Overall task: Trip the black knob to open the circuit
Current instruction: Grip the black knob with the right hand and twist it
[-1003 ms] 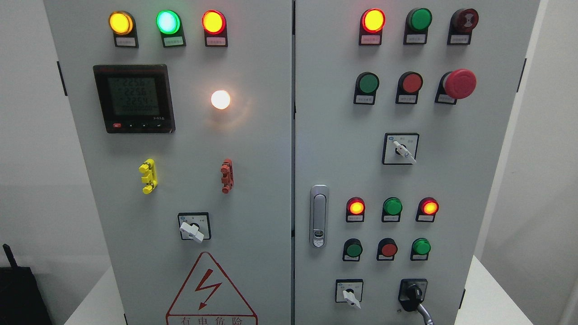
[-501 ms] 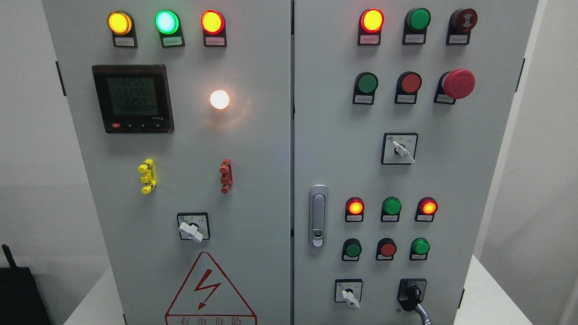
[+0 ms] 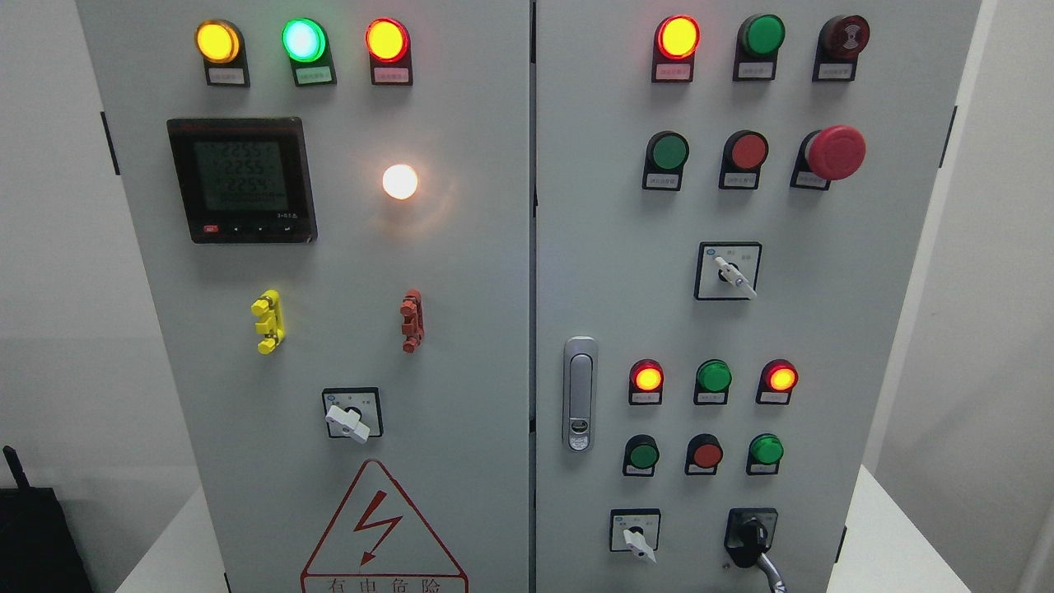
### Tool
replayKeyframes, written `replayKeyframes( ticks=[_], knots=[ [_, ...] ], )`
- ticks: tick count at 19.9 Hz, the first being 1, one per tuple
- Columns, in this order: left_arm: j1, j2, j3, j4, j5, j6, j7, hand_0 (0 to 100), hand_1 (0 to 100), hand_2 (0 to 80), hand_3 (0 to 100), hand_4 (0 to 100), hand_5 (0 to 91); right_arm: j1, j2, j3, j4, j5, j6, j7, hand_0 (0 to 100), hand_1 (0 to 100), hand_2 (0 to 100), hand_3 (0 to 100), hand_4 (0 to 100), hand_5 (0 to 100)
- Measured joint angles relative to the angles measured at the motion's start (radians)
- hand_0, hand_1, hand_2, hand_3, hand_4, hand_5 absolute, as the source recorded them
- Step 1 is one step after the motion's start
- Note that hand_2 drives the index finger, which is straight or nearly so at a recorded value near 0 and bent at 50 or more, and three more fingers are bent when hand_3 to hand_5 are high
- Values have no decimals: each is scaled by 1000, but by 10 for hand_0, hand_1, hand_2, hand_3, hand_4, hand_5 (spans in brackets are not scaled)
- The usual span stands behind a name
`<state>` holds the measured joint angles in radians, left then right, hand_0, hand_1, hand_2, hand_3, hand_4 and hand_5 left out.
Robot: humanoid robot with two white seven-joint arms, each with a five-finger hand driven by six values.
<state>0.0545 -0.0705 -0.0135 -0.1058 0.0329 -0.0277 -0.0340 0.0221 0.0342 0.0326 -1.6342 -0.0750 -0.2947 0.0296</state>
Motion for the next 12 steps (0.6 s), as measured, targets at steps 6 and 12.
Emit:
replayKeyframes(
  ticks=[6,12],
  knots=[
    [0,0,0,0,0,0,0,120,389,0,0,0,0,0,0,8,0,0,0,-3,1000,866,0,1000,946,921],
    [0,0,0,0,0,0,0,120,389,0,0,0,0,0,0,8,0,0,1,-4,1000,865,0,1000,946,920]
  ],
)
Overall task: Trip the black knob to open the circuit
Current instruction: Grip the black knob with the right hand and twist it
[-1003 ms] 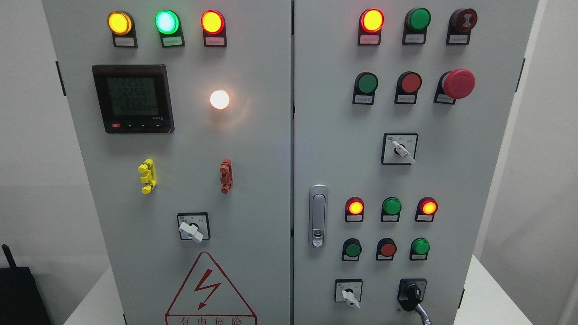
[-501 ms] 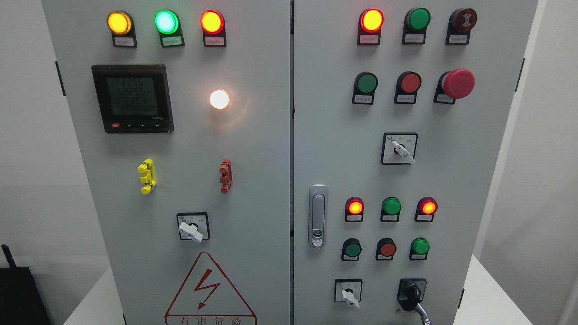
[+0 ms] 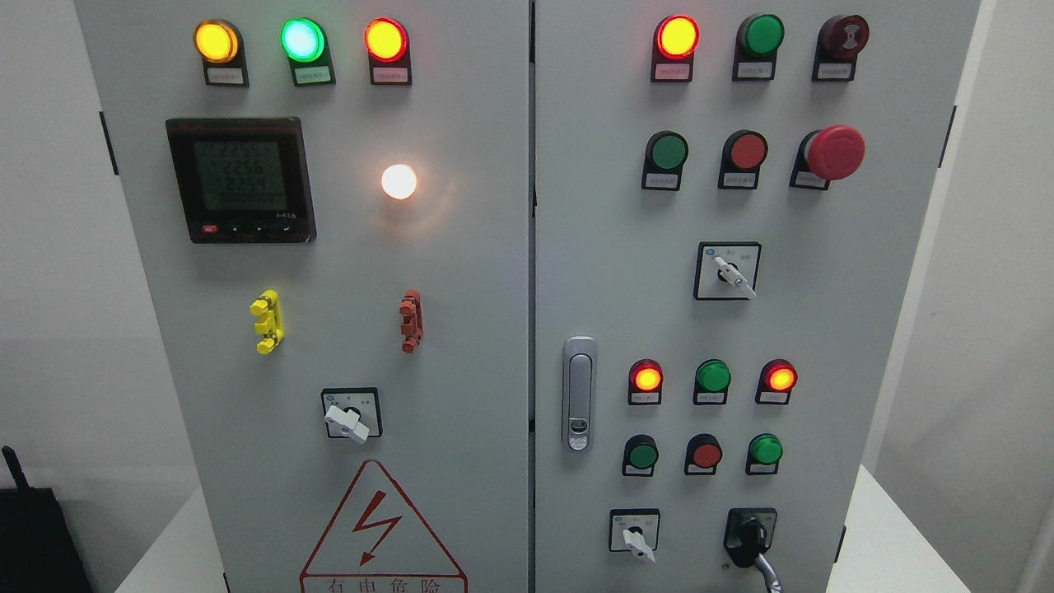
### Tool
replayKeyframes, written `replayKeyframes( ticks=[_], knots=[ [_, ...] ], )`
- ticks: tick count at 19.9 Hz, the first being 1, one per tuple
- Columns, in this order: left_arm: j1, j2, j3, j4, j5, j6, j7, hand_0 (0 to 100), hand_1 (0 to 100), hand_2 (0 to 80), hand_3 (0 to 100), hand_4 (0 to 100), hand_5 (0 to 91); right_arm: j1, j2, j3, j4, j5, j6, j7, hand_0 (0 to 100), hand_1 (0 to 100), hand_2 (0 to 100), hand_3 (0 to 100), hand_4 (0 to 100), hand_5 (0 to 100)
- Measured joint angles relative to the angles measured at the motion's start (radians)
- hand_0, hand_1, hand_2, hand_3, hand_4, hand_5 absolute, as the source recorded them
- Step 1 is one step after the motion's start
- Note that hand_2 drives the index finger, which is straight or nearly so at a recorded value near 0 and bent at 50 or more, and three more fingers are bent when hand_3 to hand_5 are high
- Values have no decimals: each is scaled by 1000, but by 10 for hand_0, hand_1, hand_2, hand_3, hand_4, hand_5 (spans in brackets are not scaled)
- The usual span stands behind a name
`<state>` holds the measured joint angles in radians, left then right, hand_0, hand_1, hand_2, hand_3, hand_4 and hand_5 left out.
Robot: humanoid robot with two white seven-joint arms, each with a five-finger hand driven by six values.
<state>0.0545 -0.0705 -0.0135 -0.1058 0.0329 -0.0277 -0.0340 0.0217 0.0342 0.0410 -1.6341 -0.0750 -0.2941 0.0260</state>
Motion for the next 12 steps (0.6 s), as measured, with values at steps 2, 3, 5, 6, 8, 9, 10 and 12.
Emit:
replayKeyframes(
  ticks=[2,3,5,6,8,9,10,12],
  knots=[
    [0,0,0,0,0,0,0,120,389,0,0,0,0,0,0,0,0,0,0,0,1000,865,0,1000,946,920],
    [0,0,0,0,0,0,0,120,389,0,0,0,0,0,0,0,0,0,0,0,1000,865,0,1000,946,920],
    [0,0,0,0,0,0,0,120,389,0,0,0,0,0,0,0,0,0,0,0,1000,865,0,1000,946,920],
    [0,0,0,0,0,0,0,120,389,0,0,0,0,0,0,0,0,0,0,0,1000,866,0,1000,946,920],
    [0,0,0,0,0,0,0,120,389,0,0,0,0,-2,0,0,0,0,0,0,1000,865,0,1000,946,920],
    [0,0,0,0,0,0,0,120,389,0,0,0,0,-2,0,0,0,0,1,0,1000,865,0,1000,946,920],
    [0,0,0,0,0,0,0,120,389,0,0,0,0,-2,0,1,0,0,1,0,1000,865,0,1000,945,920],
    [0,0,0,0,0,0,0,120,389,0,0,0,0,-3,0,1,0,0,1,0,1000,865,0,1000,945,920]
  ],
)
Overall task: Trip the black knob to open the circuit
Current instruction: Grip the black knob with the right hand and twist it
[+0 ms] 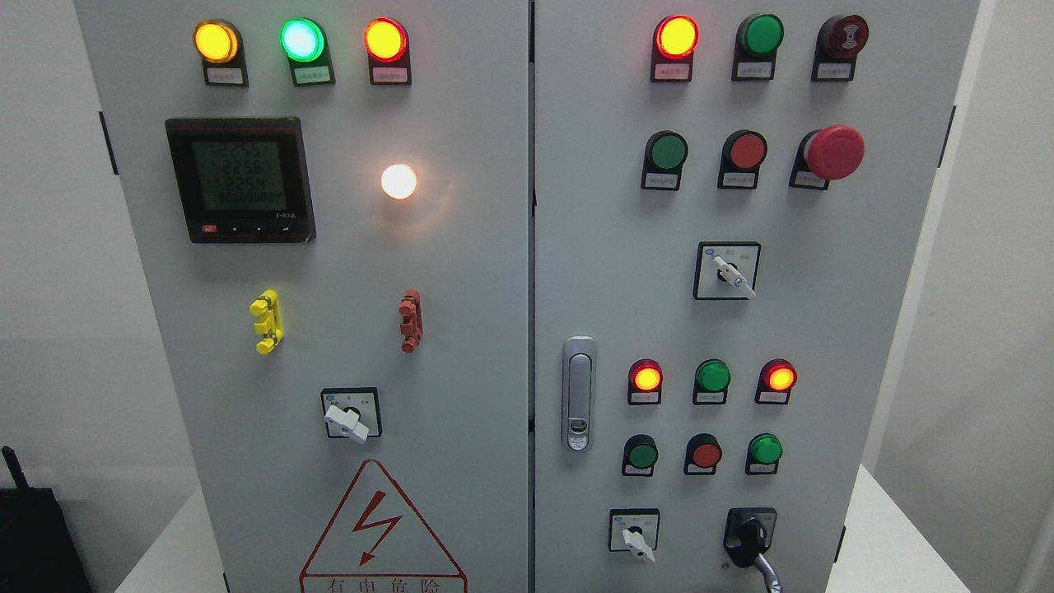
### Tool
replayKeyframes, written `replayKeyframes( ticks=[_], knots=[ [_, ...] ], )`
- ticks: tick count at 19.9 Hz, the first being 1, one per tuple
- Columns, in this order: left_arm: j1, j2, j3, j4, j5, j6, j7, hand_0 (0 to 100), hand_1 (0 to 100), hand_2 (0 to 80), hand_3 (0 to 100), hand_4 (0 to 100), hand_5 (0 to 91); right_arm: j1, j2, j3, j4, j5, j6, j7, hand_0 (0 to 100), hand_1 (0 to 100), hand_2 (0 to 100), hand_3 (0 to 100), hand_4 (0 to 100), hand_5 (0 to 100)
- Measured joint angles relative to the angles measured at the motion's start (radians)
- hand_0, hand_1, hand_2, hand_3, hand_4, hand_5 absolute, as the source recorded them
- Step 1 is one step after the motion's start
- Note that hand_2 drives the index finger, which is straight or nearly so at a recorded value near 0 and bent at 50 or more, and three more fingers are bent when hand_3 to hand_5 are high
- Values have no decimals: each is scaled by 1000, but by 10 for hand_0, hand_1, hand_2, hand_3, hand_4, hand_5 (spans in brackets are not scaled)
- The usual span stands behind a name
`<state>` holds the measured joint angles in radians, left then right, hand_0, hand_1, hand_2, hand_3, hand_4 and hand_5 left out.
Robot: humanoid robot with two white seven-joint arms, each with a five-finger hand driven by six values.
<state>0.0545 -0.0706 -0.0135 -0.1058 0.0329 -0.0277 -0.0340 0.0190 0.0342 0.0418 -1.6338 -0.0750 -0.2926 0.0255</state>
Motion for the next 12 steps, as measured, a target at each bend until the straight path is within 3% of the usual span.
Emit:
replayKeyframes(
  ticks=[12],
  knots=[
    [0,0,0,0,0,0,0,120,389,0,0,0,0,-2,0,3,0,0,2,-2,1000,865,0,1000,945,919]
  ],
)
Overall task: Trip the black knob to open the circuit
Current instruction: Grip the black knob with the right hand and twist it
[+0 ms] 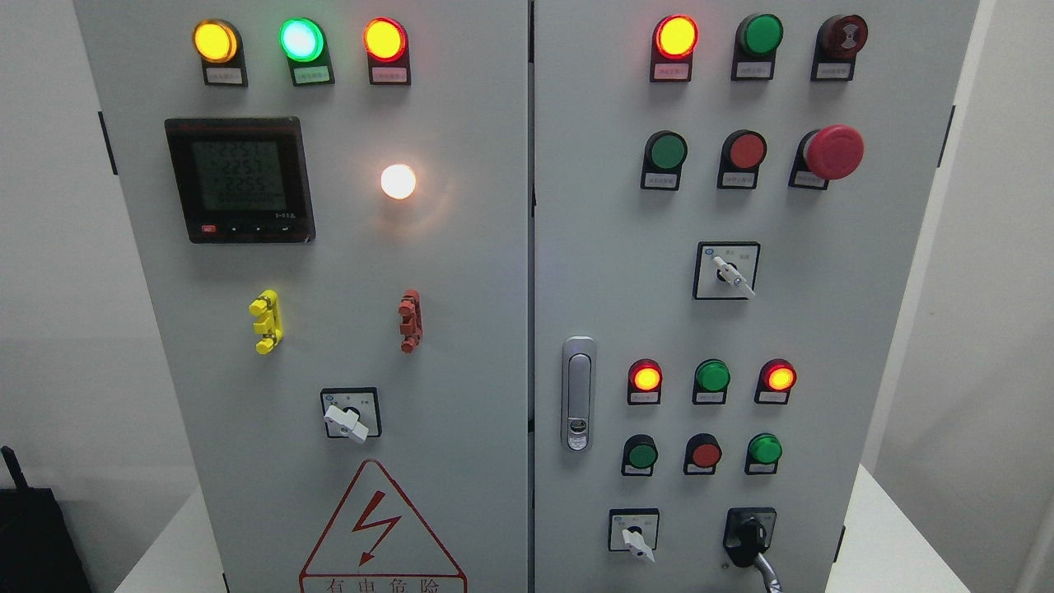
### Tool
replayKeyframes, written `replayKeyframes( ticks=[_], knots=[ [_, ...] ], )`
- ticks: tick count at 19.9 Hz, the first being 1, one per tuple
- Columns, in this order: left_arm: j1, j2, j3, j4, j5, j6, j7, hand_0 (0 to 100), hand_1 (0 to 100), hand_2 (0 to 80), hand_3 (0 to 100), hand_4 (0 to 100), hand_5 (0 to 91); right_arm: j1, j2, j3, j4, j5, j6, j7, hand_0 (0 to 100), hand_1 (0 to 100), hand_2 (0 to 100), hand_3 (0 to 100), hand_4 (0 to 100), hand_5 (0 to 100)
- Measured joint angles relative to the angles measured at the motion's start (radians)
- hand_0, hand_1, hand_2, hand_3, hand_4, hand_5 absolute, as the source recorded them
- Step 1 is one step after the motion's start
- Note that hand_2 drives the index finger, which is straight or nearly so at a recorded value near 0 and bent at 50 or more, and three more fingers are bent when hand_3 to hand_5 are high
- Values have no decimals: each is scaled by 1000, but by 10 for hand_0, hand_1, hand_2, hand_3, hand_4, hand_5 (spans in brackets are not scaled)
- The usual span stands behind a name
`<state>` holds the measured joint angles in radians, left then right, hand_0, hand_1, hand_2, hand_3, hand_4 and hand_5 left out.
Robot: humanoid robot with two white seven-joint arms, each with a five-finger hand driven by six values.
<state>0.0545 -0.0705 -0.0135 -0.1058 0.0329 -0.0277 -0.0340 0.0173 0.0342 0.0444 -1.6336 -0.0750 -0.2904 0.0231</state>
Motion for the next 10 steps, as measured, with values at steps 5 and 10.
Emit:
replayKeyframes(
  ticks=[5,10],
  knots=[
    [0,0,0,0,0,0,0,120,389,0,0,0,0,0,0,2,0,0,0,-1,1000,864,0,1000,944,919],
    [0,0,0,0,0,0,0,120,389,0,0,0,0,-1,0,5,0,0,0,-2,1000,863,0,1000,944,919]
  ],
)
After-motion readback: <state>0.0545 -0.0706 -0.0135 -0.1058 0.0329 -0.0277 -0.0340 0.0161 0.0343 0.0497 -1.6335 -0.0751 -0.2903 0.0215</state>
